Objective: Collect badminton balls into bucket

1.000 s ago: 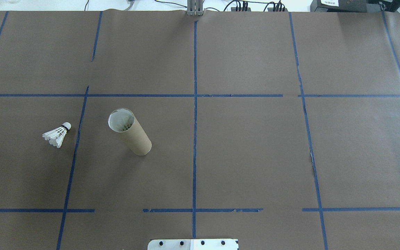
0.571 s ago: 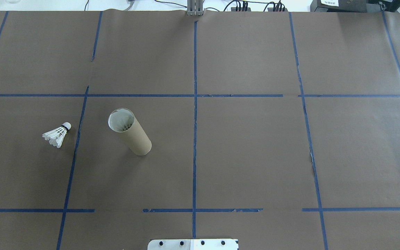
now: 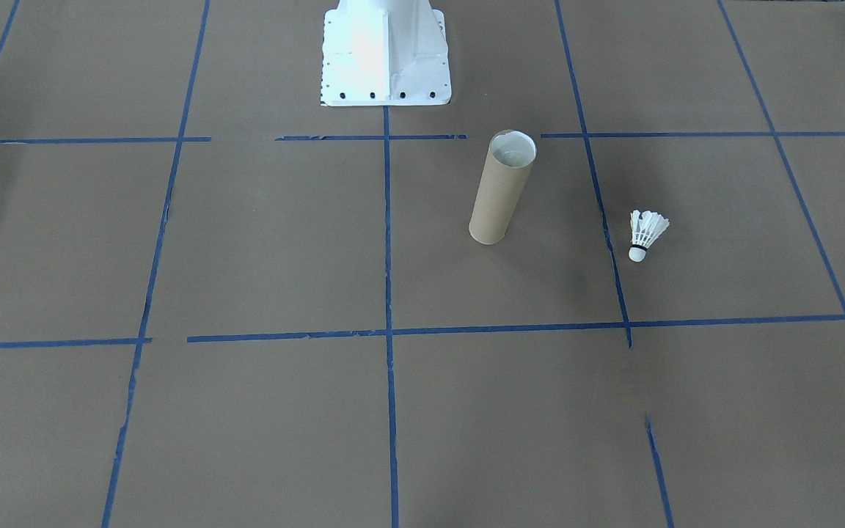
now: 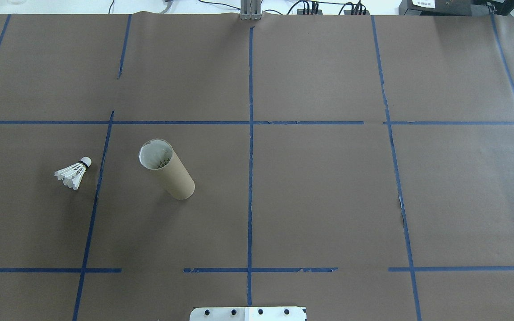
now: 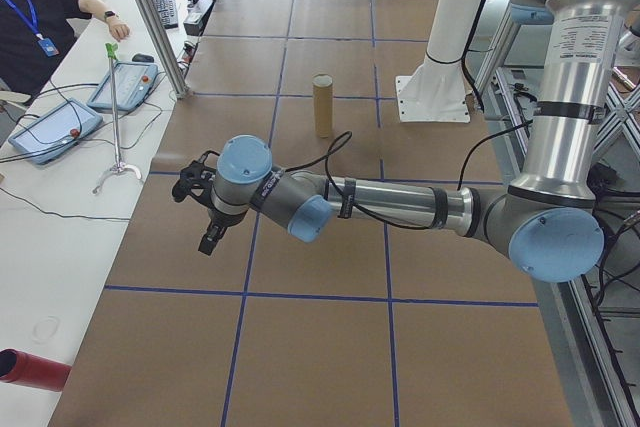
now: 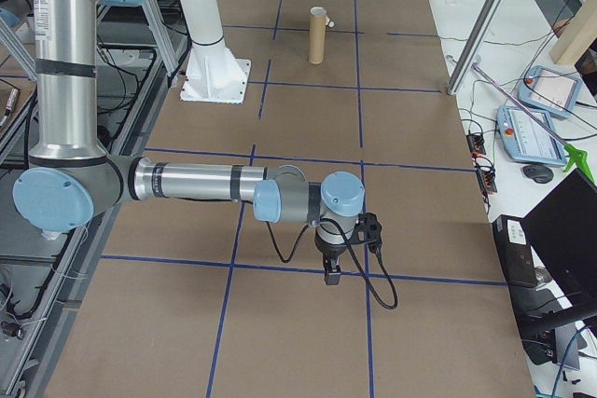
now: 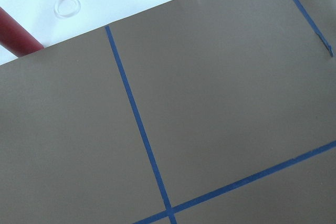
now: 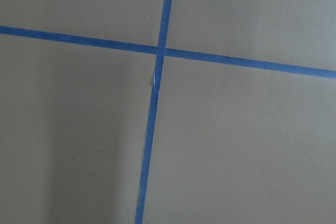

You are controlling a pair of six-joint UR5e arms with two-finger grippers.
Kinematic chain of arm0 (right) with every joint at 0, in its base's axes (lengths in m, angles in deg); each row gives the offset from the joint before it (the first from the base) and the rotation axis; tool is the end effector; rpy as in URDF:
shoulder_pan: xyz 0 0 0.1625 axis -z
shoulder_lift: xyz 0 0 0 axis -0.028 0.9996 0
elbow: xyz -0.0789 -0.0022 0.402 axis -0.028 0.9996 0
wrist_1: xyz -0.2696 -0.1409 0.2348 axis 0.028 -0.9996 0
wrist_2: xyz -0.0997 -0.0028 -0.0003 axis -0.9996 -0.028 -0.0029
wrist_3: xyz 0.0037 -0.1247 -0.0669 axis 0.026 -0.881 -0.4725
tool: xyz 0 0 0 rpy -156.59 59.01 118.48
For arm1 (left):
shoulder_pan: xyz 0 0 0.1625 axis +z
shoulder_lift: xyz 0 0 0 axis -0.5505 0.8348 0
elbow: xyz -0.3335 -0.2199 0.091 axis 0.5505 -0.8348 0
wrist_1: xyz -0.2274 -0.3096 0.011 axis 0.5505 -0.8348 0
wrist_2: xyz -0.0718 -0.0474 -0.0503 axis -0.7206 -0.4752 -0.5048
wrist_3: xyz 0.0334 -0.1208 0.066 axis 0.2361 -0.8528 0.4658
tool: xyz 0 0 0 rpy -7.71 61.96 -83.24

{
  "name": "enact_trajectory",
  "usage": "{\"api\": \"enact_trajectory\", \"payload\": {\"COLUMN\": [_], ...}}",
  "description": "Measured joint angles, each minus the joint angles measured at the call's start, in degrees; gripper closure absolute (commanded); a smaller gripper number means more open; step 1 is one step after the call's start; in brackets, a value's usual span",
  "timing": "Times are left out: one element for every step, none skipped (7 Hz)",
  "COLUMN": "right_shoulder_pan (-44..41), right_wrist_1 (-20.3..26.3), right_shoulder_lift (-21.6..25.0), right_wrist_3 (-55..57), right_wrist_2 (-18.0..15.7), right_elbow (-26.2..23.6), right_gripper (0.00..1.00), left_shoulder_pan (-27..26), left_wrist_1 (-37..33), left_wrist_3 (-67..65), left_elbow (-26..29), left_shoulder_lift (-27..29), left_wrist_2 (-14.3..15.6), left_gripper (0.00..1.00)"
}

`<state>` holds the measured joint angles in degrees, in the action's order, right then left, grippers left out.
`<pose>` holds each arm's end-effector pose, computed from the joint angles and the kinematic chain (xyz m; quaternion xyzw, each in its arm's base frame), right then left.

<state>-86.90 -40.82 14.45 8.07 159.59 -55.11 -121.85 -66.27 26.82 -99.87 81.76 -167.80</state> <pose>0.0283 -0.4372 0.6776 0.0126 -0.3532 -0.0574 0.9337 -0.0185 -0.5333 0.5680 0.2523 0.3960 0.0432 0.8819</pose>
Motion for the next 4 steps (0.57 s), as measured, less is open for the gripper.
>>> {"api": "enact_trajectory", "payload": {"right_shoulder_pan": [0.0,0.0,0.0,0.0], "right_wrist_1": [0.0,0.0,0.0,0.0], "right_shoulder_lift": [0.0,0.0,0.0,0.0], "right_wrist_3": [0.0,0.0,0.0,0.0], "right_wrist_2": [0.0,0.0,0.0,0.0], "right_elbow": [0.0,0.0,0.0,0.0], "right_gripper": [0.00,0.00,0.00,0.00], "left_shoulder_pan": [4.2,9.7,15.3,20.1], "left_wrist_1": [-8.1,-13.8,-18.8,-24.1], "left_wrist_3": [-8.1,-19.2,-32.5,-45.4], "left_elbow": [0.6,0.7,0.6,0.1], "left_shoulder_lift": [-2.1,-3.6,-4.3,-5.2], "left_wrist_2": [1.6,4.0,5.3,6.0], "left_gripper": [0.00,0.00,0.00,0.00]}}
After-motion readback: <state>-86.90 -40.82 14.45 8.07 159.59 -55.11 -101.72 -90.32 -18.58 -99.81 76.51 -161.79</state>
